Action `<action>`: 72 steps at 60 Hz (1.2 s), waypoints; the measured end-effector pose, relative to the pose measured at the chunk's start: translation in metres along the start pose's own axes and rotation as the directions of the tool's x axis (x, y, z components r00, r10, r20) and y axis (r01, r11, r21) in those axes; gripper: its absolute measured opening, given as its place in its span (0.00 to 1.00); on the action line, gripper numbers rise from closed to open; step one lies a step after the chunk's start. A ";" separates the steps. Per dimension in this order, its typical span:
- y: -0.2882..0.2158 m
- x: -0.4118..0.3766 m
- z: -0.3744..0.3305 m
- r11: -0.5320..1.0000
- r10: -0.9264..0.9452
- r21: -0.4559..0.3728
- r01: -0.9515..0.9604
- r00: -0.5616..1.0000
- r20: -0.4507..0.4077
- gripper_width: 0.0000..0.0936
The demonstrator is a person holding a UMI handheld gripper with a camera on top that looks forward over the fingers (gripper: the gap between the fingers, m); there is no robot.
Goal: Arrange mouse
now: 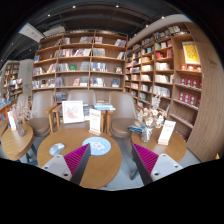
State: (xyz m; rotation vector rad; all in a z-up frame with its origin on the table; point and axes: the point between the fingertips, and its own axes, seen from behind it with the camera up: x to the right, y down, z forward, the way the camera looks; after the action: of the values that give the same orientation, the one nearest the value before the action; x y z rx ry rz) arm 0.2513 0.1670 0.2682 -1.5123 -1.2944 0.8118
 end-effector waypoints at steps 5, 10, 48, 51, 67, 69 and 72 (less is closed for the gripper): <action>-0.001 -0.007 0.001 1.000 0.003 0.000 -0.003 1.000 0.009 0.91; 0.000 -0.021 0.000 1.000 0.004 -0.003 -0.004 1.000 0.015 0.91; 0.041 -0.138 0.006 0.997 -0.020 -0.069 0.030 0.989 0.145 0.91; 0.045 -0.148 0.006 0.997 -0.025 -0.072 0.036 0.988 0.153 0.91; 0.072 -0.202 0.014 0.996 -0.003 -0.091 0.022 0.980 0.197 0.91; 0.078 -0.209 0.016 0.995 0.002 -0.102 0.019 0.979 0.203 0.91; 0.089 -0.224 0.023 0.994 0.002 -0.109 0.022 0.978 0.210 0.91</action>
State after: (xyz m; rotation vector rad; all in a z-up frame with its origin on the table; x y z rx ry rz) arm 0.2113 -0.0442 0.1556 -1.5372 -1.5231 0.9257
